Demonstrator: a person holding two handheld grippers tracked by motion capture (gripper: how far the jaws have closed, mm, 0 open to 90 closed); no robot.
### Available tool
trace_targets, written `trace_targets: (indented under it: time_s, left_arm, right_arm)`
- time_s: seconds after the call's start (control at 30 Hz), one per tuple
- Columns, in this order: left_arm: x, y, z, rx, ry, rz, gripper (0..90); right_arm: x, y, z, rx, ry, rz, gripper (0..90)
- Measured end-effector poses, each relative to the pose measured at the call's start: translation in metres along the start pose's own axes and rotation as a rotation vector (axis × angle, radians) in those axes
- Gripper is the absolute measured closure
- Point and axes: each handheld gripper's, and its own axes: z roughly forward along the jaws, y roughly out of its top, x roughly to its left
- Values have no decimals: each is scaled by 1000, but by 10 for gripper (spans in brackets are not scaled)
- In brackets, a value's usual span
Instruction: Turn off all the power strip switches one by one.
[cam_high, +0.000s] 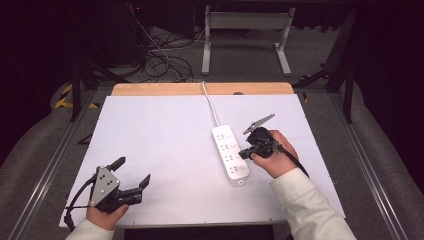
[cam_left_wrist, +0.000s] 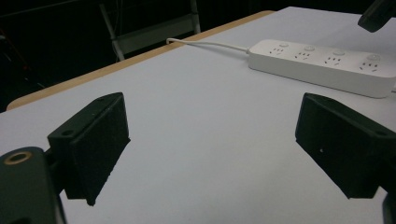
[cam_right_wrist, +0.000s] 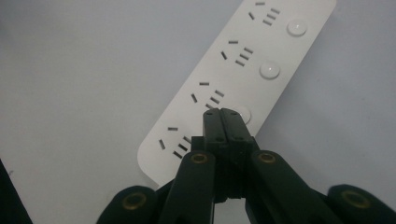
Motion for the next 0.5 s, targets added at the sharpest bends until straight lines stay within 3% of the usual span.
trace_targets:
  time_s: [0.5]
  left_arm:
    - [-1, 0, 0, 0, -3, -4, 105]
  right_arm:
    - [2, 1, 15, 147, 8, -10, 900]
